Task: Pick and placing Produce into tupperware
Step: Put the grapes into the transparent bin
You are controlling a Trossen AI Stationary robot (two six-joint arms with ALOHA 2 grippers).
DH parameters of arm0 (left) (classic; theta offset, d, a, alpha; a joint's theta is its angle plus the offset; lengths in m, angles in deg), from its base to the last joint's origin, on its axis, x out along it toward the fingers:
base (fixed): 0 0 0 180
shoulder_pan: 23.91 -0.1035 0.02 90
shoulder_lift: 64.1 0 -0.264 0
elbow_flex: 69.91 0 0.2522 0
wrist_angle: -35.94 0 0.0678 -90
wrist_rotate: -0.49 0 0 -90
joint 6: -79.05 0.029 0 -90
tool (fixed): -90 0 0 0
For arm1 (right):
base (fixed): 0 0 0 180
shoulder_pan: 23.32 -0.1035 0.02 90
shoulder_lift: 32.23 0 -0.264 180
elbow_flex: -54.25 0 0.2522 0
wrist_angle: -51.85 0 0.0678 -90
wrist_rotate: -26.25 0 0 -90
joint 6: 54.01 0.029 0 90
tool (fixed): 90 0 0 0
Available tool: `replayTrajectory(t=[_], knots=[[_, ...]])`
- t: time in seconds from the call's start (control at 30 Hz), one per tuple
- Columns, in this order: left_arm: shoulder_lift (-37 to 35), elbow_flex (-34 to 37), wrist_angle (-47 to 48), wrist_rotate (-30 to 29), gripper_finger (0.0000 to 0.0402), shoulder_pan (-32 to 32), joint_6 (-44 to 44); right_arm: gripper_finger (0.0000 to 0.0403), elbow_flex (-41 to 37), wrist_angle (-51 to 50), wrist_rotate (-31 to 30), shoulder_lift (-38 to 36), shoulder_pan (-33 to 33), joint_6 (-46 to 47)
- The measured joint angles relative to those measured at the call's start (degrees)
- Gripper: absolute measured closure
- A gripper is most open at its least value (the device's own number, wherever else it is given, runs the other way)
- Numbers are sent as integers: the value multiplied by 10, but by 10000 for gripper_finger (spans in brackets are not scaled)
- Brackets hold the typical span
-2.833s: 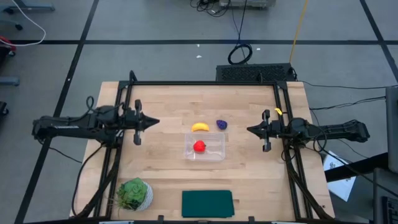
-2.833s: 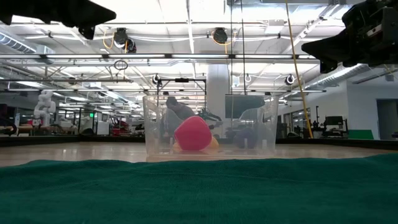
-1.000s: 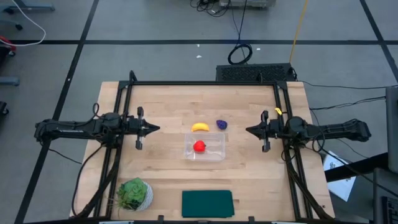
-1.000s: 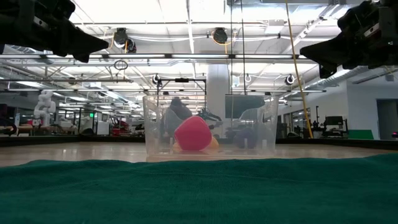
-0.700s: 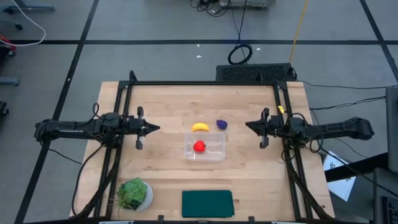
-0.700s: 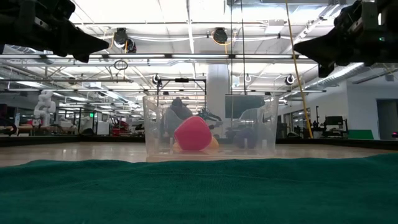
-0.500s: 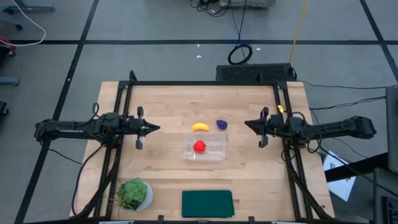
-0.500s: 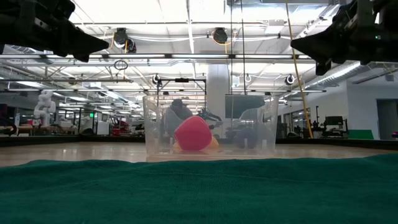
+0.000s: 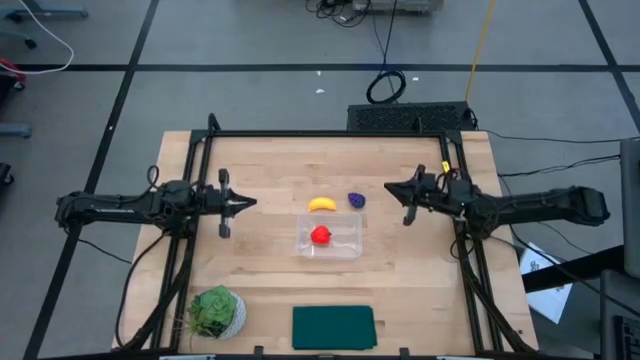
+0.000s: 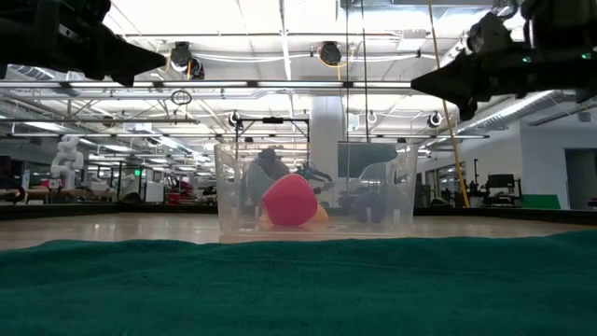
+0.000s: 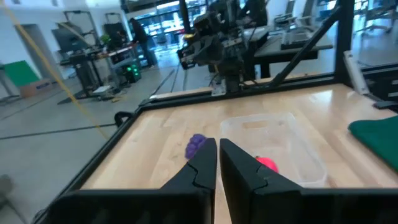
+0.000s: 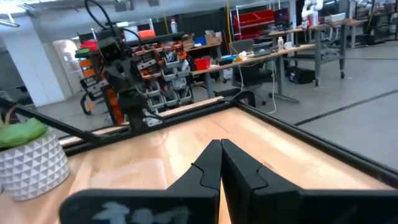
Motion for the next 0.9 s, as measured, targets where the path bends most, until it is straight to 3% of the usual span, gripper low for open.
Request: replayTrajectory(t=[0.47, 0.9], knots=[[0, 0, 1, -22, 376, 0, 12, 403, 97, -35, 49, 131, 44, 30], [0, 0, 2, -22, 376, 0, 7, 403, 106, 6, 50, 192, 66, 30]])
